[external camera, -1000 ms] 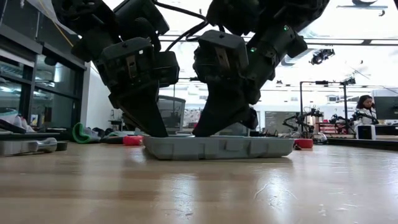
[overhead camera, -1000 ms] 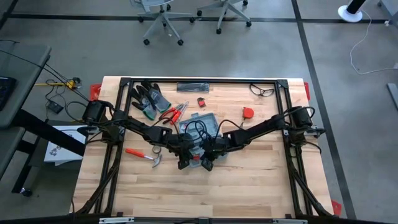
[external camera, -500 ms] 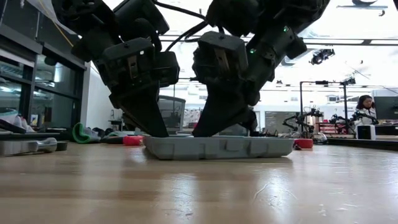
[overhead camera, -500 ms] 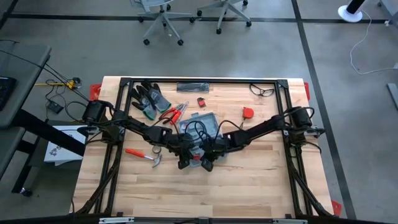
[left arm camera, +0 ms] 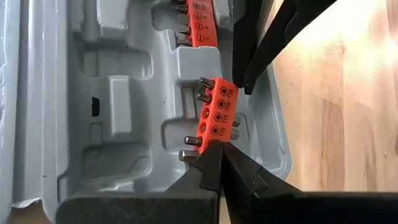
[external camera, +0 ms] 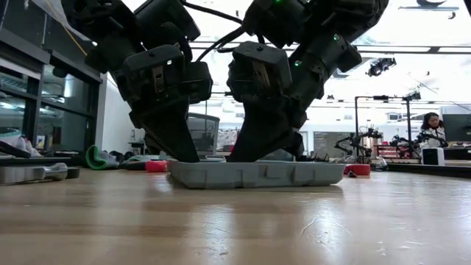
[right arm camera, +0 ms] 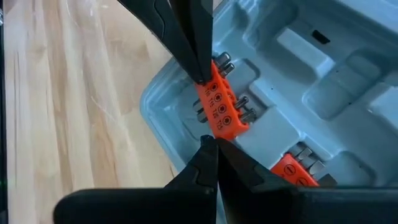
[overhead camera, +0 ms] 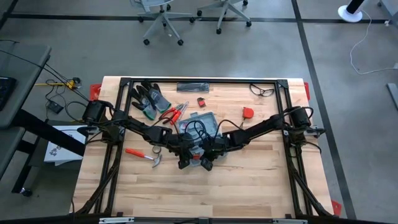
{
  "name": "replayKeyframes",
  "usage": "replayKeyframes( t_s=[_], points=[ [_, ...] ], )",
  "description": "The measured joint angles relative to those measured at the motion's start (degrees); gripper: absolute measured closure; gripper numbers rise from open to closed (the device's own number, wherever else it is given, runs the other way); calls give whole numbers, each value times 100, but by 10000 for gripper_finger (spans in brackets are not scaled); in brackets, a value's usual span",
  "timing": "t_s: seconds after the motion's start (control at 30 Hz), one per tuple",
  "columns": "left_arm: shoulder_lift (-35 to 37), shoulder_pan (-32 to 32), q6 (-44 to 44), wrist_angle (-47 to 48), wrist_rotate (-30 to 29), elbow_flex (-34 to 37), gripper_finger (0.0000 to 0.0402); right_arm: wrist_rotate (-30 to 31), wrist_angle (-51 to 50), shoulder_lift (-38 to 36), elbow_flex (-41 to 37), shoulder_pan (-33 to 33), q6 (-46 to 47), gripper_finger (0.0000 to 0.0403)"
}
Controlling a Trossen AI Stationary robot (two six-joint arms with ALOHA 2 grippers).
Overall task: Prefit tool cases
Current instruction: Put the screwdriver bit set into the gray prefit tool case
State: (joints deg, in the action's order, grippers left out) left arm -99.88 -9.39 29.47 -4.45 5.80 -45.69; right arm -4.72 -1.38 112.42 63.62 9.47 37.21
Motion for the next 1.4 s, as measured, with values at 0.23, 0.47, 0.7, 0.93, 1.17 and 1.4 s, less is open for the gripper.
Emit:
replayKeyframes(
  t_s=[0.23, 0.47, 0.7, 0.93, 1.17, 1.4],
  points=[
    [0, 0, -3, 0, 144, 0, 402, 194, 9, -13, 1, -45, 27, 403],
    [0, -4, -9, -2, 157, 0, 402, 186, 28, -72, 4, -87, 26, 403],
    [-2, -1, -6, -160, 272, 7, 401, 169, -13, -83, 4, -210, 4, 403],
    [-2, -4, 38, -253, 267, 7, 401, 216, -144, -94, 4, -240, 2, 403],
    [-2, -2, 48, -423, 264, 7, 401, 132, -181, -98, 4, -246, -74, 403],
    [-2, -1, -83, -834, 108, 0, 401, 18, -207, -98, 4, -276, -163, 403]
  ],
)
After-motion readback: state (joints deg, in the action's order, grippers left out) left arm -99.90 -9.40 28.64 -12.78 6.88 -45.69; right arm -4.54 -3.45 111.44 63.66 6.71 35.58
